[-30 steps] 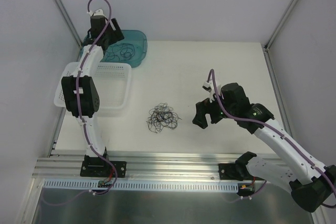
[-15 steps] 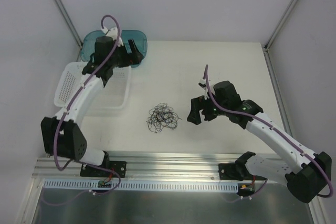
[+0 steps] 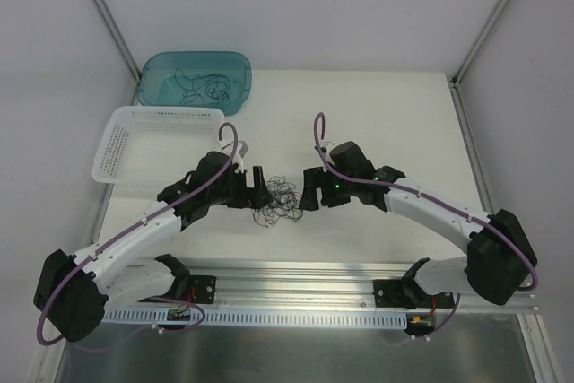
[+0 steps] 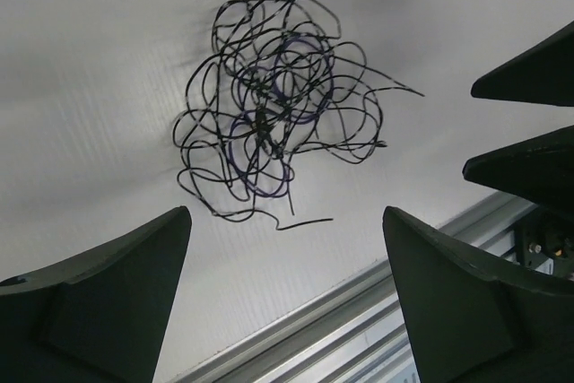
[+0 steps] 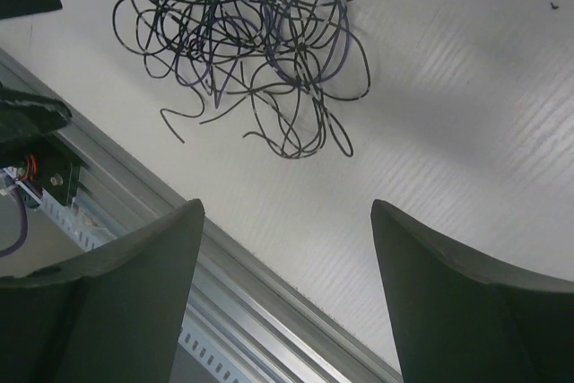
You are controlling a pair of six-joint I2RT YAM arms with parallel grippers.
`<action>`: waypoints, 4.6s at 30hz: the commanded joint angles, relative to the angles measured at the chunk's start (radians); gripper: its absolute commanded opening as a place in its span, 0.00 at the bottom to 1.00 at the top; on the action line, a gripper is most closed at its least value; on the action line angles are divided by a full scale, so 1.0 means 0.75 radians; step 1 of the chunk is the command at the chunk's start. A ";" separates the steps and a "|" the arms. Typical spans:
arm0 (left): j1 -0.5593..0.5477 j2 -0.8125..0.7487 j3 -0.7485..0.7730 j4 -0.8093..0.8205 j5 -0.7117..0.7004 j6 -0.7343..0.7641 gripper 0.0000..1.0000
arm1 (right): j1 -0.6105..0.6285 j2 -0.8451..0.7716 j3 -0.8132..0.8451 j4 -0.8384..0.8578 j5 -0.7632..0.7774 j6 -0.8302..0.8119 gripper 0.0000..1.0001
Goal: Untangle the cables
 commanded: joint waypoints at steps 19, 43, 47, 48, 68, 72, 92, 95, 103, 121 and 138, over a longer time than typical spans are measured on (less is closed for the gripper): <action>-0.088 0.196 -0.034 0.038 -0.178 -0.176 0.79 | 0.078 0.460 0.151 0.269 0.171 0.111 0.13; -0.088 -0.068 -0.052 0.038 -0.108 -0.153 0.87 | 0.113 0.167 0.509 -0.519 0.577 -0.175 0.05; -0.088 -0.054 -0.046 0.040 -0.059 -0.149 0.88 | 0.123 0.241 0.443 -0.373 0.456 -0.102 0.01; -0.088 -0.052 -0.048 0.044 -0.047 -0.149 0.88 | 0.117 0.266 0.443 -0.363 0.464 -0.081 0.01; -0.532 0.435 0.166 0.326 -0.317 -0.037 0.84 | -0.186 0.178 0.257 -0.189 0.370 0.434 0.01; -0.540 0.567 0.222 0.359 -0.423 0.020 0.80 | -0.188 0.166 0.239 -0.193 0.339 0.426 0.01; -0.534 0.862 0.326 0.412 -0.421 0.199 0.18 | -0.245 0.119 0.181 -0.152 0.245 0.410 0.01; -0.526 0.850 0.324 0.410 -0.433 0.205 0.04 | -0.261 0.110 0.165 -0.152 0.243 0.401 0.01; -0.519 0.625 0.314 0.297 -0.462 0.241 0.00 | -0.363 0.043 0.081 -0.171 0.268 0.357 0.01; -0.139 -0.097 0.829 -0.451 -0.468 0.383 0.00 | -0.910 -0.143 -0.140 -0.246 0.204 0.205 0.01; -0.104 -0.025 1.490 -0.629 -0.544 0.520 0.00 | -0.920 -0.078 -0.212 -0.224 0.194 0.189 0.01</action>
